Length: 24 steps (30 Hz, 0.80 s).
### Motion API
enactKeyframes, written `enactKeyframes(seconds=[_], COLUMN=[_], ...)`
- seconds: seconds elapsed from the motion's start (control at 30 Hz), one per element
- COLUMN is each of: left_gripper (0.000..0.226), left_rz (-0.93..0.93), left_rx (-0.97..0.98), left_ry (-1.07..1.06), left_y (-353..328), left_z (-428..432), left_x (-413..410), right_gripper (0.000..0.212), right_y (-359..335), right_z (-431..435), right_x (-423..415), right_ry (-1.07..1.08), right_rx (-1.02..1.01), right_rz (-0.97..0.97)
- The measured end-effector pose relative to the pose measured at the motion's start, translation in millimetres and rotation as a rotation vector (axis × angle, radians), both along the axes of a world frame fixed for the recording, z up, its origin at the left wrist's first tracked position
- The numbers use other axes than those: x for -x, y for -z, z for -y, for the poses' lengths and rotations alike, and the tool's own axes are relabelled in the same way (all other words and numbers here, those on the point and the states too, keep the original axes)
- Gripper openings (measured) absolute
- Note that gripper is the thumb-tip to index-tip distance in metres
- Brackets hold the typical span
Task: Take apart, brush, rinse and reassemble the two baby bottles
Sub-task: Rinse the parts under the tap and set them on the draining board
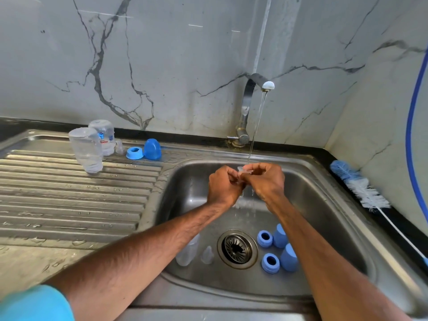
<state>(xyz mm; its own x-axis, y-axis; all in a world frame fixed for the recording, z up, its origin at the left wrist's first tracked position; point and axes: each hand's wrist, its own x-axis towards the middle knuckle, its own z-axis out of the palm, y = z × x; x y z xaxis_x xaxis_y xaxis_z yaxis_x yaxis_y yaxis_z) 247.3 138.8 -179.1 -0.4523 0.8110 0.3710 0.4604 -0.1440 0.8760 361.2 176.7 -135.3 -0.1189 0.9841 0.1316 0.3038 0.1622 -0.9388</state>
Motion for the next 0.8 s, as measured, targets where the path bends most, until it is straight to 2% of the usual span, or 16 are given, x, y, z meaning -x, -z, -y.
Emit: enactKeyframes(seconds=[0.13, 0.33, 0.53, 0.73, 0.8], left_gripper=[0.043, 0.018, 0.022, 0.026, 0.025], left_rz=[0.117, -0.002, -0.042, -0.009, -0.054], left_rx=[0.022, 0.028, 0.002, -0.109, -0.164], left_ry=[0.004, 0.048, 0.034, 0.063, 0.062], left_y=[-1.8, 1.4, -0.7, -5.8, -6.6], left_z=[-0.9, -1.7, -1.6, 0.7, 1.1], left_x=[4.5, 0.8, -2.4, -2.1, -1.3], right_gripper=[0.045, 0.032, 0.027, 0.012, 0.017], right_y=[0.4, 4.3, 1.1, -2.4, -1.4], right_z=[-1.9, -3.9, -4.2, -5.8, -4.1], right_x=[2.4, -0.4, 0.0, -1.9, -0.2], right_ry=[-0.021, -0.041, -0.004, 0.049, 0.045], right_rx=[-0.032, -0.157, -0.252, -0.203, -0.134], right_rz=[0.02, 0.112, 0.075, 0.053, 0.075])
